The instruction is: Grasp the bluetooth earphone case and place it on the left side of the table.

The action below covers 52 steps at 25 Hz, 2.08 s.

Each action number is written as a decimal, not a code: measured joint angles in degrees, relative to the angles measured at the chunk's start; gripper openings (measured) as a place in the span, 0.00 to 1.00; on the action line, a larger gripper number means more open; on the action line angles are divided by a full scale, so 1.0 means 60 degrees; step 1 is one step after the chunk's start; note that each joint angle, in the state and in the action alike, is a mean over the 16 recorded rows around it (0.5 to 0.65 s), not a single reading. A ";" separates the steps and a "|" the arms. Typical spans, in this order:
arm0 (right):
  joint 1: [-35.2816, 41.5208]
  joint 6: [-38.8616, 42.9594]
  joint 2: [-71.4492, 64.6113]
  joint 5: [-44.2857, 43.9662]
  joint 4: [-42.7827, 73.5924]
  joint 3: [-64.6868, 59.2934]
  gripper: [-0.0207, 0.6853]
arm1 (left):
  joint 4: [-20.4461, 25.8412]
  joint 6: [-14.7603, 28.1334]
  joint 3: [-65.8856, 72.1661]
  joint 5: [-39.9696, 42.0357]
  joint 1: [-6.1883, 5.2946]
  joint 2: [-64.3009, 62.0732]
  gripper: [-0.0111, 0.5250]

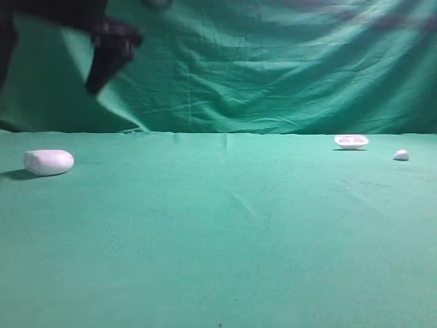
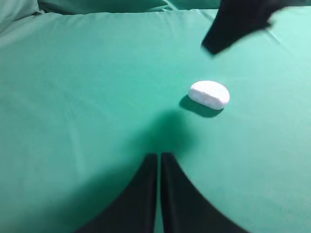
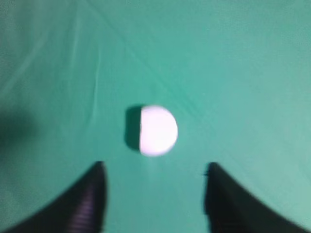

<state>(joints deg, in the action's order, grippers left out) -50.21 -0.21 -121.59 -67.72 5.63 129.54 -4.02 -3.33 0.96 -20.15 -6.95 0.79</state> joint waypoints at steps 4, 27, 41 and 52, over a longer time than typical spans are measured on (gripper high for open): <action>0.0070 0.0302 0.1132 -0.0572 0.0457 -0.0160 0.16 | 0.0000 0.0000 0.0000 0.0000 0.0000 0.0000 0.02; 0.1649 0.1764 0.9961 0.0229 0.0564 -0.8753 0.03 | 0.0000 0.0000 0.0000 0.0000 0.0000 0.0000 0.02; 0.1779 0.1477 1.4468 0.1920 0.0133 -1.3044 0.03 | 0.0000 0.0000 0.0000 0.0000 0.0000 0.0000 0.02; 0.3864 0.1317 1.7626 0.5070 0.0272 -1.7073 0.03 | 0.0000 0.0000 0.0000 0.0000 0.0000 0.0000 0.02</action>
<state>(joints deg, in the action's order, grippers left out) -27.03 7.69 -15.84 -37.29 7.26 27.10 -4.02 -3.33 0.96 -20.15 -6.95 0.79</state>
